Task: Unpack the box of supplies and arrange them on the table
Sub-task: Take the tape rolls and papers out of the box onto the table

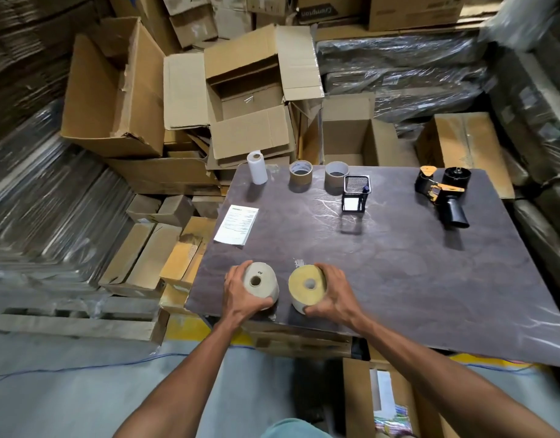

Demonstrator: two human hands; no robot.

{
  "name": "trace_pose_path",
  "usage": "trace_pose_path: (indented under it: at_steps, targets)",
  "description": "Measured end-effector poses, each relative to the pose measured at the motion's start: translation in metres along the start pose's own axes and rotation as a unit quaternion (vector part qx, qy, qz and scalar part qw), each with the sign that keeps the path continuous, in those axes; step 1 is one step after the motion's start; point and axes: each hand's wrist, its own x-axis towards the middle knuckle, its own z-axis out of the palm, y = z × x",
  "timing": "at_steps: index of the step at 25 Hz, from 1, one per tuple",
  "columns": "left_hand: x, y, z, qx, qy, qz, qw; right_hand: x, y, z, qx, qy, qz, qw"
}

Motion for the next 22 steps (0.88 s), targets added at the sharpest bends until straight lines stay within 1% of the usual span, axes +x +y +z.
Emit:
trace_pose_path:
  at_steps: [6,10,15,19,22]
  targets:
    - [0.004,-0.019,-0.004,0.005,-0.005,-0.026,1.000,0.013,-0.004,0.027,-0.003,-0.030,0.005,1.000]
    - [0.002,-0.023,-0.001,-0.007,-0.007,-0.030,1.000,0.011,0.000,0.032,-0.005,-0.035,0.007,0.999]
    - [0.000,-0.023,-0.002,-0.009,-0.020,-0.029,0.999,0.006,0.005,0.034,-0.009,-0.042,-0.003,0.999]
    - [-0.003,-0.022,-0.004,-0.001,-0.030,-0.024,0.999,0.006,0.006,0.033,-0.009,-0.057,0.007,0.998]
    - [-0.009,-0.017,-0.006,-0.002,-0.022,-0.004,1.000,0.006,0.004,0.032,-0.010,-0.071,0.013,0.997]
